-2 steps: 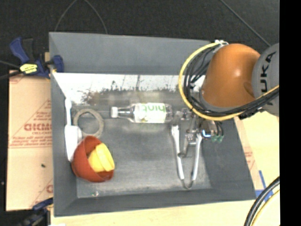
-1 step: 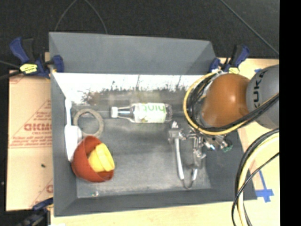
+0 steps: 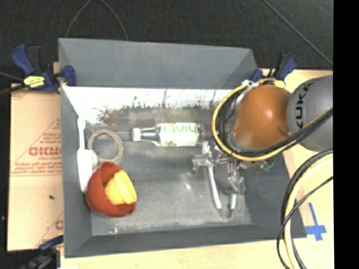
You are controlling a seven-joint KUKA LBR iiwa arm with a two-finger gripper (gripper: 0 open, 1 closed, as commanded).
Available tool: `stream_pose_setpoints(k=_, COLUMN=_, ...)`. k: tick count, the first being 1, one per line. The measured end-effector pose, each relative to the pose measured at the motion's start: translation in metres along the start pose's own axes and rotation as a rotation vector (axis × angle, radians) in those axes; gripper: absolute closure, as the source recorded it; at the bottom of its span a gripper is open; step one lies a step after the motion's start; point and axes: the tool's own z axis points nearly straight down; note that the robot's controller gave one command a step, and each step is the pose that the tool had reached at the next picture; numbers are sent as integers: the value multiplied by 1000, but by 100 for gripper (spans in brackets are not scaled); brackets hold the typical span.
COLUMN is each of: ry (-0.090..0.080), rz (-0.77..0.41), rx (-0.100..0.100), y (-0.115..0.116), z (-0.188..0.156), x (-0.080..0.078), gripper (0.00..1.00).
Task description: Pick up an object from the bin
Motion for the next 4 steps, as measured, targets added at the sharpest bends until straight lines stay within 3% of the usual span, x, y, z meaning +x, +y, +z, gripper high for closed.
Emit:
stream_pose_setpoints(k=1, ry=3, rz=-220, rx=-2, y=2, z=1, x=42, gripper=0)
stream_pose_setpoints(k=2, ry=-3, rz=-470, rx=3, y=-6, z=1, x=11, gripper=0)
stream_pose_setpoints(k=3, ry=-2, rz=-233, rx=1, y=1, z=1, x=39, gripper=100)
stream_pose_setpoints(k=4, ry=-2, rz=-233, rx=0, y=1, z=1, x=39, gripper=100)
